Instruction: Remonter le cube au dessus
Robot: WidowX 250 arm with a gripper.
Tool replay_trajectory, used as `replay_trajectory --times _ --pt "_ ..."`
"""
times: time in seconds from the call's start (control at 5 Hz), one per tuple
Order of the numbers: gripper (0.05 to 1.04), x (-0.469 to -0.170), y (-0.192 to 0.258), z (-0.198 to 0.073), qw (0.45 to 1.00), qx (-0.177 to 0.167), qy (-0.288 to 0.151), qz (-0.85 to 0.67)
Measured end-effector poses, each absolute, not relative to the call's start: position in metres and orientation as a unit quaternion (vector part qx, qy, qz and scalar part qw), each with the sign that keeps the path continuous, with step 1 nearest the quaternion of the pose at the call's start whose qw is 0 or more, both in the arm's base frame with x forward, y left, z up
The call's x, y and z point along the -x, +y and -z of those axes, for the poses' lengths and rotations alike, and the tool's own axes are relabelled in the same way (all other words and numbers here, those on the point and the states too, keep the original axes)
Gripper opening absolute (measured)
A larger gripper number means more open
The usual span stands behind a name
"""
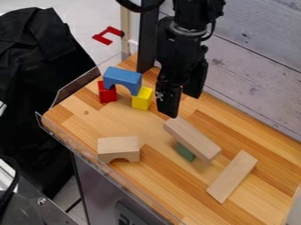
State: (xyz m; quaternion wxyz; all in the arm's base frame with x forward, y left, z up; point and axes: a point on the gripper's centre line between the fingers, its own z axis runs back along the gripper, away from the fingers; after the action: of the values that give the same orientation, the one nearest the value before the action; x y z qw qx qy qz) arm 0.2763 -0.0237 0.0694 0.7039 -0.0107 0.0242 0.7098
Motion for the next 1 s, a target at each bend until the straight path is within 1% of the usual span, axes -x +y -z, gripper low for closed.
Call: replay_trajectory --times 0.2,0.4,0.6,0.8,1.0 --pt "1.0 -0.272 -0.025 -0.06 0.704 -0.003 0.037 -0.709" --pt "1.0 -0.274 -0.029 -0.05 0.712 -0.004 0.041 -0.701" --pt "1.0 -0.275 -0.034 -0.046 0.714 -0.004 0.04 -0.699" --pt "1.0 -0.281 -0.038 -0.045 0.711 0.011 0.026 -0.703" --pt "1.0 -0.283 -0.042 -0.038 0.71 0.013 0.027 -0.704"
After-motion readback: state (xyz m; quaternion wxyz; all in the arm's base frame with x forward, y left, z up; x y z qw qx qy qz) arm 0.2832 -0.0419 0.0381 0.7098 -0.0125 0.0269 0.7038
